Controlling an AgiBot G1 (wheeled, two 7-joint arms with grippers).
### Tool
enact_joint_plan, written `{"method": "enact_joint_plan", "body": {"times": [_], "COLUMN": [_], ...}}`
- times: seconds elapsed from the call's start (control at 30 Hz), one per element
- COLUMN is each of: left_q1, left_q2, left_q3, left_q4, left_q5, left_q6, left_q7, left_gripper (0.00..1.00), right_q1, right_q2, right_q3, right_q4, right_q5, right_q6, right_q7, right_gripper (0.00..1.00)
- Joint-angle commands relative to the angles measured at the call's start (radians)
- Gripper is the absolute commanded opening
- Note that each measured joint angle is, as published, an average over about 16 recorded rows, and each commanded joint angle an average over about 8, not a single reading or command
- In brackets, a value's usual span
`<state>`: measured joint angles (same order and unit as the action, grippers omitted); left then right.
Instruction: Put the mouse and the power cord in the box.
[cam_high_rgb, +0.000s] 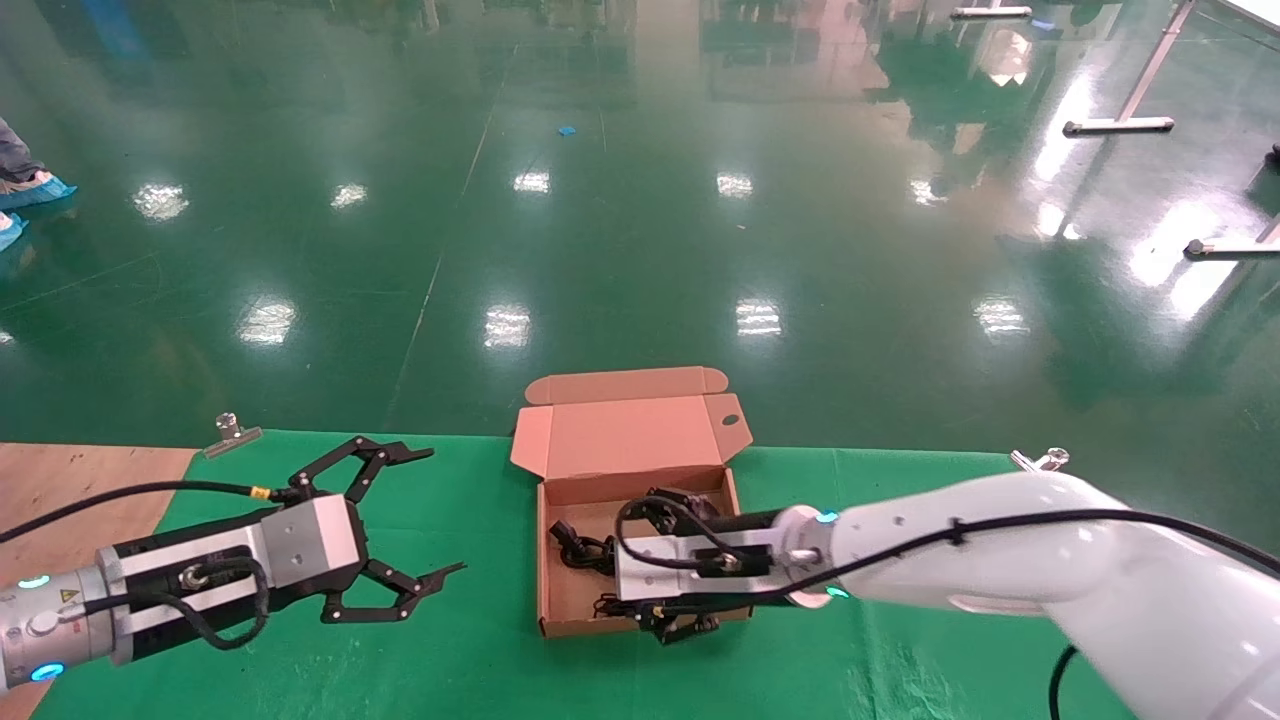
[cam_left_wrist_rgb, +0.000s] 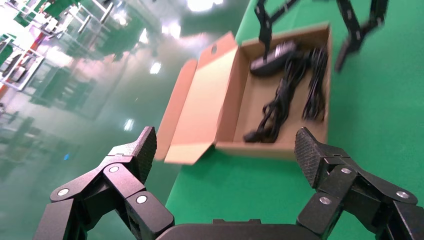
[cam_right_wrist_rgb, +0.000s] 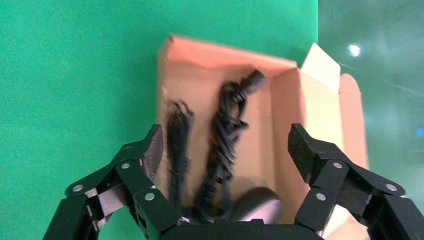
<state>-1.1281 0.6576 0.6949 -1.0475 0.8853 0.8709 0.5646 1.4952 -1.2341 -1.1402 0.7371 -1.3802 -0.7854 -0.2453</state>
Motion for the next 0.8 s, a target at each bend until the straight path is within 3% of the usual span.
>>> {"method": "enact_joint_plan", "body": {"times": [0.03,0.8], "left_q1": [0.002,0.027], "left_q2": [-0.002,-0.024], "left_q3": [-0.017,-0.212], "left_q4": [-0.01,-0.121], "left_q5": [-0.006,-0.079], "left_q6": [0.026,0.318], "left_q7": [-0.031,-0.383], "left_gripper": [1.0,1.0], "right_q1": [-0.017,-0.214], "right_q2": [0.026,0.317], "right_q3": [0.035,0.438], "right_q4": [0.022,0.279], "right_q5": [0.027,0.331], "right_q6": [-0.029,-0.362], "right_q7": [0.018,0.221], "right_gripper": [1.0,1.0]}}
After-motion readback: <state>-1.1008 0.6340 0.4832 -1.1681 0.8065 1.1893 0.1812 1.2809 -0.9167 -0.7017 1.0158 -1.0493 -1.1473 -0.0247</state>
